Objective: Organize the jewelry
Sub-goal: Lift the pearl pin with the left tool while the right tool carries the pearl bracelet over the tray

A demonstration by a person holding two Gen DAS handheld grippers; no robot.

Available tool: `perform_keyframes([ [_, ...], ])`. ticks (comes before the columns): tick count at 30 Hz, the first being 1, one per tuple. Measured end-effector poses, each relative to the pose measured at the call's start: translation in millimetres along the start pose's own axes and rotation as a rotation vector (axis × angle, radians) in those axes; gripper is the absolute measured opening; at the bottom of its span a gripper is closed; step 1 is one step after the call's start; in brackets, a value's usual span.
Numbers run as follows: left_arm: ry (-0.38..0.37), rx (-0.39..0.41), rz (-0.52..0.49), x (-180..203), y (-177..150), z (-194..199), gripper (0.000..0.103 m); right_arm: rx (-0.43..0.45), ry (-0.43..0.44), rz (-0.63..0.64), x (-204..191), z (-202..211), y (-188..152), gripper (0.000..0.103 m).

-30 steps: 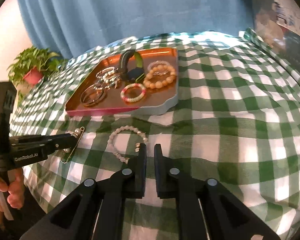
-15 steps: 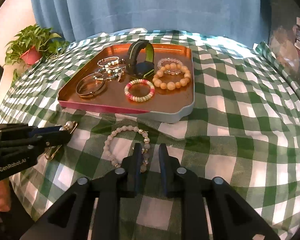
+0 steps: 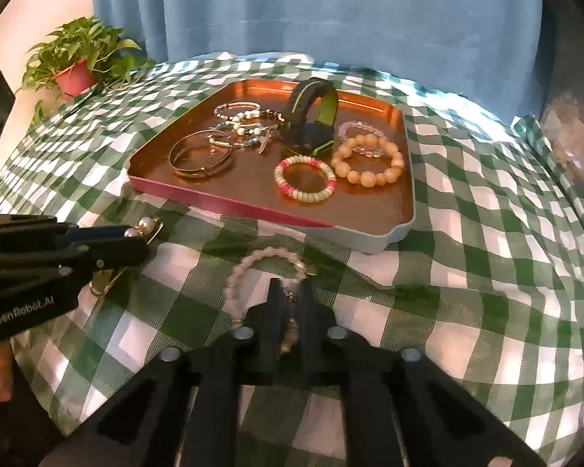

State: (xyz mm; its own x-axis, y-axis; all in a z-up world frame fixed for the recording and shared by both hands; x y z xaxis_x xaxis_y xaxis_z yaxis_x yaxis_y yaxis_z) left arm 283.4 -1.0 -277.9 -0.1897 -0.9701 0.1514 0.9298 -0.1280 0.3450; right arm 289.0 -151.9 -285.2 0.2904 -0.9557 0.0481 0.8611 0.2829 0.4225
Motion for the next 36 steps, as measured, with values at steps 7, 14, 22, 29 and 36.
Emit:
perform_keyframes([
  [7, -0.007, 0.058, -0.009, 6, -3, 41, 0.011, 0.038, 0.066, -0.079, 13, 29, -2, 0.005],
  [14, -0.015, 0.176, -0.030, 15, -9, 110, 0.011, 0.118, 0.087, -0.085, 4, 84, -2, 0.005],
  [22, -0.013, 0.230, -0.084, 34, -9, 156, 0.011, 0.193, 0.100, -0.069, 3, 152, 5, 0.005],
  [29, -0.056, 0.288, -0.105, 36, 14, 186, 0.011, 0.251, 0.103, -0.020, 3, 193, 25, 0.005],
  [36, -0.072, 0.272, -0.079, 17, 53, 166, 0.011, 0.254, 0.115, -0.006, 14, 186, 56, 0.005],
])
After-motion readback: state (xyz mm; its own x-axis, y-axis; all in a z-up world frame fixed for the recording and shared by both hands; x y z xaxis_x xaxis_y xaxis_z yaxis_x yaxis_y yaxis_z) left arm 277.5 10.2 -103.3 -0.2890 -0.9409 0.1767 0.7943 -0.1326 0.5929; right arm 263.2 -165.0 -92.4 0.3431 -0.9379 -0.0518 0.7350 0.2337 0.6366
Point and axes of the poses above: each gripper's, at about its wrist camera, not at the fingertips, and z roughly against the way its jaws point, x to its right, y to its top, the point moved 1 cm from there along -z, roughly the way its jaws point, and after that the axes turned 14 degrees about -x, right-handed, at the moved point
